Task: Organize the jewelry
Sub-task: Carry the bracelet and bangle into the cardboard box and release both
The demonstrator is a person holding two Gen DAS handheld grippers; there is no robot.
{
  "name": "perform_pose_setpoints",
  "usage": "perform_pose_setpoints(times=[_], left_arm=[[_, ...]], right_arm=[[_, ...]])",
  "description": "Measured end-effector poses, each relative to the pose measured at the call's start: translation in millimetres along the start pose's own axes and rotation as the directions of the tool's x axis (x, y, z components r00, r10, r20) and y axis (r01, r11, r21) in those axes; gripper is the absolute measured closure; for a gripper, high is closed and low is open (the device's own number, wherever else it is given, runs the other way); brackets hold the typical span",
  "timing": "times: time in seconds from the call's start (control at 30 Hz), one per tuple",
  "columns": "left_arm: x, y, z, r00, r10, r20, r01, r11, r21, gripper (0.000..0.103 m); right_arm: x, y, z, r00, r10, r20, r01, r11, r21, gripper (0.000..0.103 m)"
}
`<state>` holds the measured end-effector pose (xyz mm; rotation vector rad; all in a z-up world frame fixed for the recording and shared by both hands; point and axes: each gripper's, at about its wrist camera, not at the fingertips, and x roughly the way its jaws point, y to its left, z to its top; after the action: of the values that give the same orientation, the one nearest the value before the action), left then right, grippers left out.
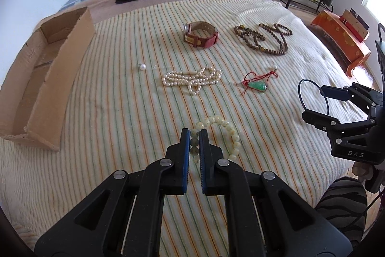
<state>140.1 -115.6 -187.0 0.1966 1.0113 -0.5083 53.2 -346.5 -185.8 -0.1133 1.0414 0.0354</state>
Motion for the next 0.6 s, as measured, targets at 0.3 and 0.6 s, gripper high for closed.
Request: perform_pose_setpoints(times=[0.3,0.6], left_arm=[[-38,12,3,0.997,0.012,0.08,-0.011,1.0,-0.016,0.098],[-74,37,8,0.987,0.036,0.154,-0.028,0.998,-0.051,0.098]], right_arm=[[-28,9,8,0.999,0.003,0.052,-0.003,1.0,0.01,0.03],[-50,28,28,0.995,0.02,0.101,-0.019,1.0,-0.009,0.03]])
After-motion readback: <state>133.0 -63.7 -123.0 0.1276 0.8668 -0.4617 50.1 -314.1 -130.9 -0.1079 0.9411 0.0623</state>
